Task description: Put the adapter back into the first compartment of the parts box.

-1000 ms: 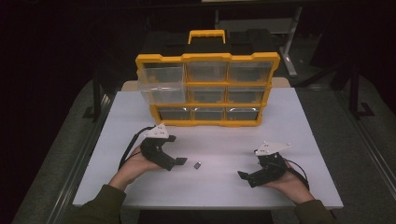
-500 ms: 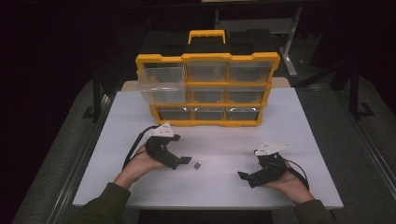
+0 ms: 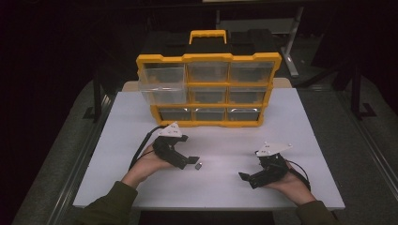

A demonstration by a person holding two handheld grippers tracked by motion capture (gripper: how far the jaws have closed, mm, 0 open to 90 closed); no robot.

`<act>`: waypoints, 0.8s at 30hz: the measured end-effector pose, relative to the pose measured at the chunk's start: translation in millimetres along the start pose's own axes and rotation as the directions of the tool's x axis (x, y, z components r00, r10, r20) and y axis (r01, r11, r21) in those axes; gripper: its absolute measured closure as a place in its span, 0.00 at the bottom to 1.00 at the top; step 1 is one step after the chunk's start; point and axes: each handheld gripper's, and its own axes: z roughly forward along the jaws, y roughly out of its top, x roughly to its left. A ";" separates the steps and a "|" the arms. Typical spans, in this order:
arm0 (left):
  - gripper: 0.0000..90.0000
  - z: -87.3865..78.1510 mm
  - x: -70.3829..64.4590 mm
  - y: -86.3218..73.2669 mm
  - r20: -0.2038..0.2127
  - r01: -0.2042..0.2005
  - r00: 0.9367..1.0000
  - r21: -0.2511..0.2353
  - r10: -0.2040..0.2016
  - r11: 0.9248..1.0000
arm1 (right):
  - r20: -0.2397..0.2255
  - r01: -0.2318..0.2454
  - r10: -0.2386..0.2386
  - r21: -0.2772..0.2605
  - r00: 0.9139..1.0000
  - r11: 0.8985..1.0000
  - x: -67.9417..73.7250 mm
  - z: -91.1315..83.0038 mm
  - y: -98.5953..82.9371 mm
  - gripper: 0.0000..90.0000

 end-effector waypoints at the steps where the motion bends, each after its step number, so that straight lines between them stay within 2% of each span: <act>1: 0.04 0.0 0.0 0.0 0.000 0.000 1.000 0.000 0.000 1.000 | 0.000 -0.001 0.001 0.000 1.000 1.000 0.1 0.1 0.0 0.00; 7: 0.06 4.9 -1.7 1.8 -0.004 -0.009 1.000 0.014 0.009 1.000 | -0.002 -0.002 0.002 0.001 1.000 1.000 0.3 0.1 0.1 0.00; 17: 0.07 13.7 -4.6 4.4 -0.012 0.000 1.000 0.031 0.000 1.000 | -0.005 -0.002 0.002 -0.001 1.000 1.000 -0.1 0.0 0.0 0.00; 24: 0.12 17.8 -8.1 3.8 -0.015 -0.004 1.000 0.036 0.004 0.999 | -0.004 -0.002 0.002 -0.002 1.000 1.000 -0.4 0.0 0.0 0.00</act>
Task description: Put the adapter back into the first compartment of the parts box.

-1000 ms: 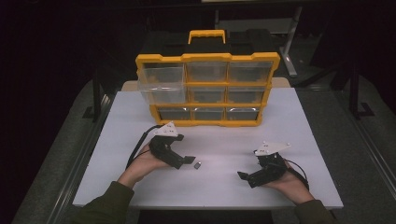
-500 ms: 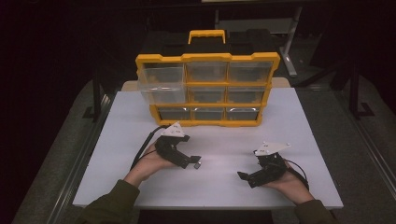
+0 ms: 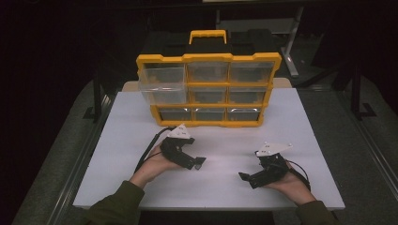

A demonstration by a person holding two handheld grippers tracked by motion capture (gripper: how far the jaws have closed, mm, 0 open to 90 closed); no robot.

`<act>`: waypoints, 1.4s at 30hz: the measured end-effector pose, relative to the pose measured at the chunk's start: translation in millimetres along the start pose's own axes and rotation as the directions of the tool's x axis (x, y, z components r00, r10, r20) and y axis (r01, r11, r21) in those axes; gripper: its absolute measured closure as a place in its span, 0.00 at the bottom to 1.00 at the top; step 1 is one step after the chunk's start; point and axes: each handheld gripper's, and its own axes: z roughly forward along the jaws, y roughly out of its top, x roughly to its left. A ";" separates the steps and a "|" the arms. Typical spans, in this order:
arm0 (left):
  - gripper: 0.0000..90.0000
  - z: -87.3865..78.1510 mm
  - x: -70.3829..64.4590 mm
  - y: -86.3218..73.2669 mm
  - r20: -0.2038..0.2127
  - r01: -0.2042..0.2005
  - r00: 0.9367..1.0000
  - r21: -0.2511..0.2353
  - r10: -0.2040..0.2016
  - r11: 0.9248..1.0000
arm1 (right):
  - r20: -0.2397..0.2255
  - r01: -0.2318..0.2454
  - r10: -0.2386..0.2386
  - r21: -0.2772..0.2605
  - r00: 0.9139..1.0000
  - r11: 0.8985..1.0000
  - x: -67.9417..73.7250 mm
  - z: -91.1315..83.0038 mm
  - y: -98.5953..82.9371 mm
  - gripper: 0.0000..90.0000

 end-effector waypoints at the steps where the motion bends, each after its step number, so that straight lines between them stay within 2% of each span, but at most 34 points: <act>1: 0.13 0.4 -0.3 -0.3 0.000 0.004 1.000 0.000 -0.004 1.000 | 0.001 0.000 0.000 0.000 1.000 1.000 -0.1 0.0 0.0 0.00; 12: 0.24 4.1 -3.5 -4.7 -0.023 0.006 1.000 0.019 -0.005 1.000 | 0.000 0.004 -0.004 0.003 1.000 1.000 0.8 -0.3 -0.3 0.00; 18: 0.33 6.4 -4.2 -6.6 -0.017 0.007 1.000 0.034 -0.006 0.999 | 0.001 0.001 -0.001 0.004 1.000 1.000 0.4 -0.1 -0.6 0.00; 32: 0.47 14.5 -8.5 -12.1 -0.015 0.027 1.000 0.078 -0.026 0.997 | 0.000 0.002 -0.002 0.004 1.000 1.000 0.7 -0.2 -0.5 0.00; 42: 0.54 19.5 -12.7 -15.7 -0.011 0.015 1.000 0.117 -0.014 0.993 | 0.000 0.002 -0.002 0.006 1.000 1.000 0.8 -0.2 -0.6 0.00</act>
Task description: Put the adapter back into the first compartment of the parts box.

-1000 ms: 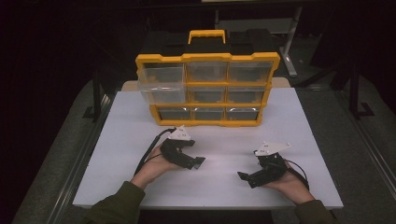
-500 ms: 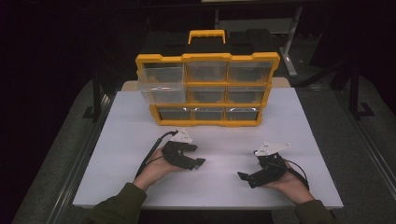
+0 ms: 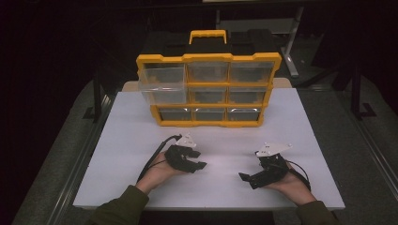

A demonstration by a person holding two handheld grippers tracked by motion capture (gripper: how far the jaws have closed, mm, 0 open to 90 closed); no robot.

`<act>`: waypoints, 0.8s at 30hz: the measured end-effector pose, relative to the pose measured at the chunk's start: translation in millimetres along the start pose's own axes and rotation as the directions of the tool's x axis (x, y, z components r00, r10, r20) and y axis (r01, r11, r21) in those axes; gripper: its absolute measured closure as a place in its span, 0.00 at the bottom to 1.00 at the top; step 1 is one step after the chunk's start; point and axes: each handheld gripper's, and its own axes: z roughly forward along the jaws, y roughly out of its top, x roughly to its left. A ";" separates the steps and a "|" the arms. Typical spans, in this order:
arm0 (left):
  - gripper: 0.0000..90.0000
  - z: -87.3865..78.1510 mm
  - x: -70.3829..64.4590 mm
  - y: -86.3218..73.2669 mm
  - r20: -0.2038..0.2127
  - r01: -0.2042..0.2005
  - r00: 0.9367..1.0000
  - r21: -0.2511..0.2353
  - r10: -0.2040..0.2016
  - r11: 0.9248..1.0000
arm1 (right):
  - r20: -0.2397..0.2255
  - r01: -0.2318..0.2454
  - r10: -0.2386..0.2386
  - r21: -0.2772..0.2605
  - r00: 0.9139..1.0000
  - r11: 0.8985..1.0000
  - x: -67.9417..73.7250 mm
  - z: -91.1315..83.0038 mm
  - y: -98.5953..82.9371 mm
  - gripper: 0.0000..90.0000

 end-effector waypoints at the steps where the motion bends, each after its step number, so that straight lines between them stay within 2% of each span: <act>1: 0.55 0.0 -0.1 -0.3 0.002 -0.002 1.000 0.008 0.002 1.000 | 0.000 0.001 -0.001 0.000 1.000 1.000 0.0 0.0 0.0 0.00; 24: 0.71 4.1 -0.5 -4.1 -0.004 -0.004 1.000 0.057 0.004 0.998 | -0.002 0.002 -0.002 0.008 1.000 1.000 0.2 0.8 -0.4 0.00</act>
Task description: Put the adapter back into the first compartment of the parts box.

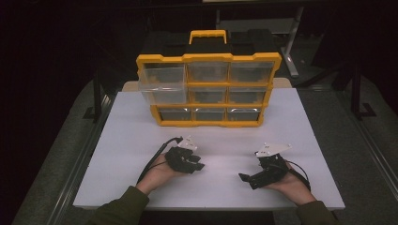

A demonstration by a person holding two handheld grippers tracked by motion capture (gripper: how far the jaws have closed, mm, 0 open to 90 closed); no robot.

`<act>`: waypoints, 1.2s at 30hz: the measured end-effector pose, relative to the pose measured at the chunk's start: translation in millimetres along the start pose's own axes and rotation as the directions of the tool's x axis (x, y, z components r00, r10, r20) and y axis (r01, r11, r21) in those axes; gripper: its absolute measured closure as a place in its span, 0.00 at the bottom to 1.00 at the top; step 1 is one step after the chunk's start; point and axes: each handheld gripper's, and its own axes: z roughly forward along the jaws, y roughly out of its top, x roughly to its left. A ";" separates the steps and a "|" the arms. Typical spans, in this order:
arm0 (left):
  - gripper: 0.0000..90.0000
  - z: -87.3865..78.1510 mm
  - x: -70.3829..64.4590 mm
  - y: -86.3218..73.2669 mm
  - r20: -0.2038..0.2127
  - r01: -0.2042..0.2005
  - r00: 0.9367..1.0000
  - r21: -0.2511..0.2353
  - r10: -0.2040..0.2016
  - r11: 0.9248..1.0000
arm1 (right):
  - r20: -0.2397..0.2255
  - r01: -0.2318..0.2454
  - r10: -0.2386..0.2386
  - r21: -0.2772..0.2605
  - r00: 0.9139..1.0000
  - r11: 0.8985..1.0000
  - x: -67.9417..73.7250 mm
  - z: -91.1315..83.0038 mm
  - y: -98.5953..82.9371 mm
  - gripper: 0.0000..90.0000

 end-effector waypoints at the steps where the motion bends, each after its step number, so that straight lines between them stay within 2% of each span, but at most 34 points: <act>1: 0.71 0.0 0.1 0.0 0.001 0.001 1.000 0.001 -0.001 1.000 | 0.000 -0.001 0.001 0.000 1.000 1.000 0.0 0.1 0.0 0.00; 20: 0.82 1.4 0.0 -0.8 -0.009 -0.008 1.000 0.013 0.008 1.000 | -0.002 -0.005 0.005 0.001 1.000 1.000 0.1 0.5 -0.1 0.00; 36: 0.84 2.2 -1.0 -1.6 -0.016 -0.030 0.999 0.009 0.030 1.000 | -0.007 -0.009 0.009 -0.001 1.000 1.000 0.0 0.5 -0.2 0.00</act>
